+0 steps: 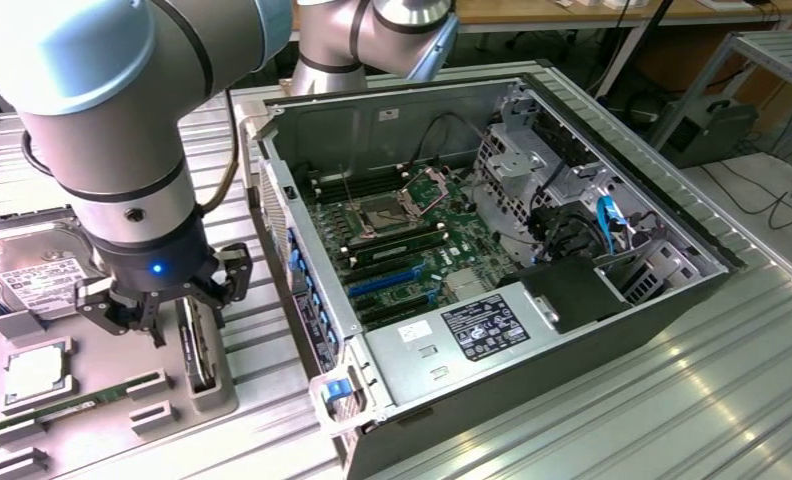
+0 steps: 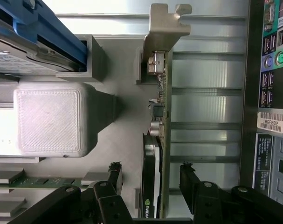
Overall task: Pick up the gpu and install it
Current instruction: 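Pick up the gpu and move the gpu toward the slot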
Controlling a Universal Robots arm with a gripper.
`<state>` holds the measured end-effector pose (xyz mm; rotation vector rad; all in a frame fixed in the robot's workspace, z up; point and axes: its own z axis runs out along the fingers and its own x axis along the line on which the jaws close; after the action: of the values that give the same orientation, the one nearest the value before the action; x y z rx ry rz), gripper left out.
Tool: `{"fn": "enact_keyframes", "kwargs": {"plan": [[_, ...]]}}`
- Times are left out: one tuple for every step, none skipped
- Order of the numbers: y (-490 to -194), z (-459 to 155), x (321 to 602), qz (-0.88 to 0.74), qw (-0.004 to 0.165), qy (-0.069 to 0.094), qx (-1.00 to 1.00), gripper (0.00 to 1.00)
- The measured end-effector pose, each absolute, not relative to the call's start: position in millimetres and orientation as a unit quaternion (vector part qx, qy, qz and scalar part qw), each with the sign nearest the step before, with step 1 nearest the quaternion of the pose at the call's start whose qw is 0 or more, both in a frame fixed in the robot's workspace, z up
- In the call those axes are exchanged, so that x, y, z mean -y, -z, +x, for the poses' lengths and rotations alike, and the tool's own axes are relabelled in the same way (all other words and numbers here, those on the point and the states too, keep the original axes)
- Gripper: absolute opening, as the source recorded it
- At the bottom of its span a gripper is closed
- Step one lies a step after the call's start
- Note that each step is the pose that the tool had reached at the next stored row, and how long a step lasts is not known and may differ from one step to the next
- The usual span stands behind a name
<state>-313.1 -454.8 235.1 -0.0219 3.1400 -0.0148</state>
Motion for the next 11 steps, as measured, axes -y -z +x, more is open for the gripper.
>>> {"fn": "enact_keyframes", "kwargs": {"plan": [[-234.4, -313.1, 454.8, -0.007, 0.001, 0.005, -1.0, 0.62], [-233.8, -313.1, 454.8, -0.006, 0.001, 0.005, -1.0, 0.62], [-233.2, -313.1, 454.8, -0.006, 0.001, 0.005, -1.0, 0.62], [-232.5, -313.1, 454.8, -0.006, 0.001, 0.005, -1.0, 0.62], [-231.8, -313.1, 454.7, -0.005, 0.001, 0.005, -1.0, 0.62], [-231.1, -313.1, 454.6, -0.005, 0.001, 0.005, -1.0, 0.62], [-230.4, -313.1, 454.4, -0.004, 0.001, 0.005, -1.0, 0.62], [-229.9, -313.2, 453.6, -0.002, 0.001, 0.005, -1.0, 0.62], [-229.2, -313.1, 452.5, 0.0, 0.001, 0.005, -1.0, 0.62], [-228.8, -313.1, 451.8, 0.002, 0.001, 0.005, -1.0, 0.62], [-228.4, -313.1, 451.5, 0.003, 0.001, 0.005, -1.0, 0.62]]}}
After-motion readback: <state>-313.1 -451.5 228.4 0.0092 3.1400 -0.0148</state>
